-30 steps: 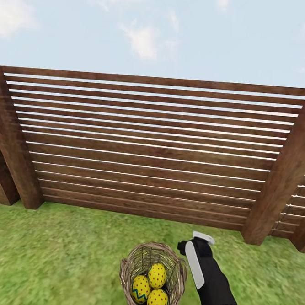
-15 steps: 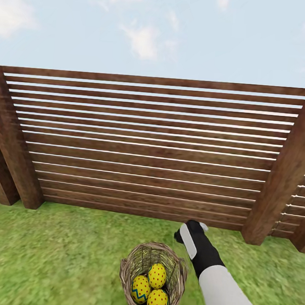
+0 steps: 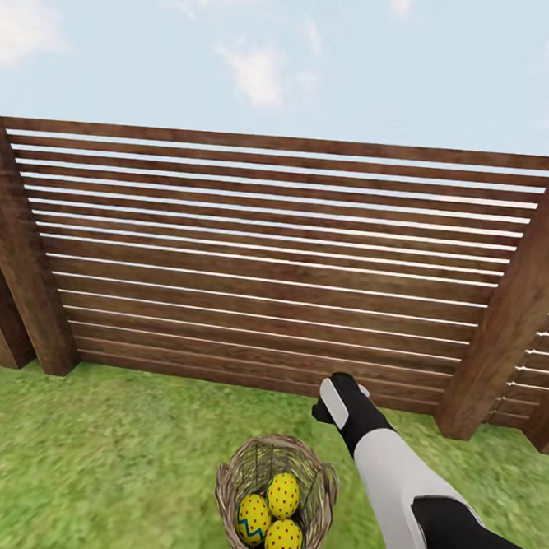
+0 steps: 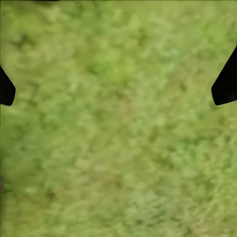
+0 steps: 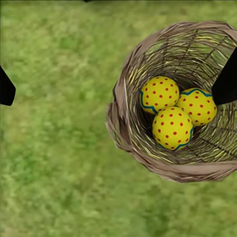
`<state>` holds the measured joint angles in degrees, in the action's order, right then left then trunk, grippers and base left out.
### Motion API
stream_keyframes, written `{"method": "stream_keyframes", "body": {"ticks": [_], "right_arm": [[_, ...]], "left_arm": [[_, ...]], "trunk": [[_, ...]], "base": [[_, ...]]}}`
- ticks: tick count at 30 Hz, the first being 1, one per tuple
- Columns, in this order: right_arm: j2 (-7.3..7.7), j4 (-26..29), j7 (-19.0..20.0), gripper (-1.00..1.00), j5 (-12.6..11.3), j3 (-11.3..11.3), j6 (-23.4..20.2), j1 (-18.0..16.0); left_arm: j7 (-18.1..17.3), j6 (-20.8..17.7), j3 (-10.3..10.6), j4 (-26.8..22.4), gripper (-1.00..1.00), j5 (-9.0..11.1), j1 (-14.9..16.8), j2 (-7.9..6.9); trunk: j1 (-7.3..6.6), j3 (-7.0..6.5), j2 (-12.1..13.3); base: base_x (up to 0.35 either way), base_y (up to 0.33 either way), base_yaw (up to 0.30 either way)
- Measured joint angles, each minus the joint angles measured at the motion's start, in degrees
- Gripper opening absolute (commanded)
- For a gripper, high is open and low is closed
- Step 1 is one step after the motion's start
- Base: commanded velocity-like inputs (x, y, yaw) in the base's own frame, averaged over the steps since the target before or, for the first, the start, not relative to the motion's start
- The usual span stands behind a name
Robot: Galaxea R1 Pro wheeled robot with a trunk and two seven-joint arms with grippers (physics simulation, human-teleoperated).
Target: Take the three Easter eggs out of the wicker basket on the lawn in the garden, then place them on the lawn next to a single tree (choose any tree) so that all three eggs are next to the same tree and none are left in the basket.
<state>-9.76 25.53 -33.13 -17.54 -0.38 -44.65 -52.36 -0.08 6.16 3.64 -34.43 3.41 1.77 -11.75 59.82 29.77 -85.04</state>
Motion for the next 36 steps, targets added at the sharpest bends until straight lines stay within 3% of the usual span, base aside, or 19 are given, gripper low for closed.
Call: {"method": "stream_keyframes", "body": {"ticks": [5, 9, 13, 18, 21, 27, 36], "right_arm": [[0.02, -0.86, 0.0, 1.0, -0.03, -0.06, 0.06, -0.45], [0.02, -1.12, 0.07, 1.0, 0.01, 0.14, 0.09, -0.56], [0.02, -1.21, 0.09, 1.0, 0.01, 0.19, 0.08, -0.6], [0.02, -1.21, 0.11, 1.0, 0.02, 0.15, 0.03, -0.61], [0.02, -1.2, 0.11, 1.0, 0.02, 0.14, 0.02, -0.61], [-0.02, -1.45, 0.11, 1.0, 0.01, 0.13, -0.02, -0.61], [0.46, -2.61, 0.11, 1.0, 0.02, 0.14, -0.07, -0.9]], "left_arm": [[0.0, -0.51, -0.16, -2.16, 1.0, 0.04, -0.42, -0.35], [0.01, -2.74, -4.47, -5.25, 1.0, 0.08, -0.53, -0.83], [-0.26, -5.24, -11.87, -9.12, 1.0, -0.04, -1.06, -1.0], [-0.37, -6.13, -15.66, -14.17, 1.0, -0.2, -3.79, -0.74], [-0.38, -6.3, -16.41, -17.16, 1.0, -0.13, -5.8, -0.64], [-0.39, -6.39, -17.05, -21.0, 1.0, -0.08, -9.17, -0.49], [-0.39, -6.35, -17.17, -21.68, 1.0, -0.11, -9.85, -0.41]], "trunk": [[1.1, 0.9, -2.01], [1.98, 1.62, -3.61], [2.2, 1.8, -4.03], [2.2, 1.81, -4.03], [2.2, 1.81, -4.03], [3.51, 2.89, -6.42], [5.49, 4.5, -10.03]], "base": [[0.0, 0.0, 0.0], [0.0, 0.0, 0.0], [0.0, 0.0, 0.0], [0.0, 0.0, 0.0], [0.0, 0.0, 0.0], [0.0, 0.0, 0.0], [0.0, 0.0, 0.0]]}}
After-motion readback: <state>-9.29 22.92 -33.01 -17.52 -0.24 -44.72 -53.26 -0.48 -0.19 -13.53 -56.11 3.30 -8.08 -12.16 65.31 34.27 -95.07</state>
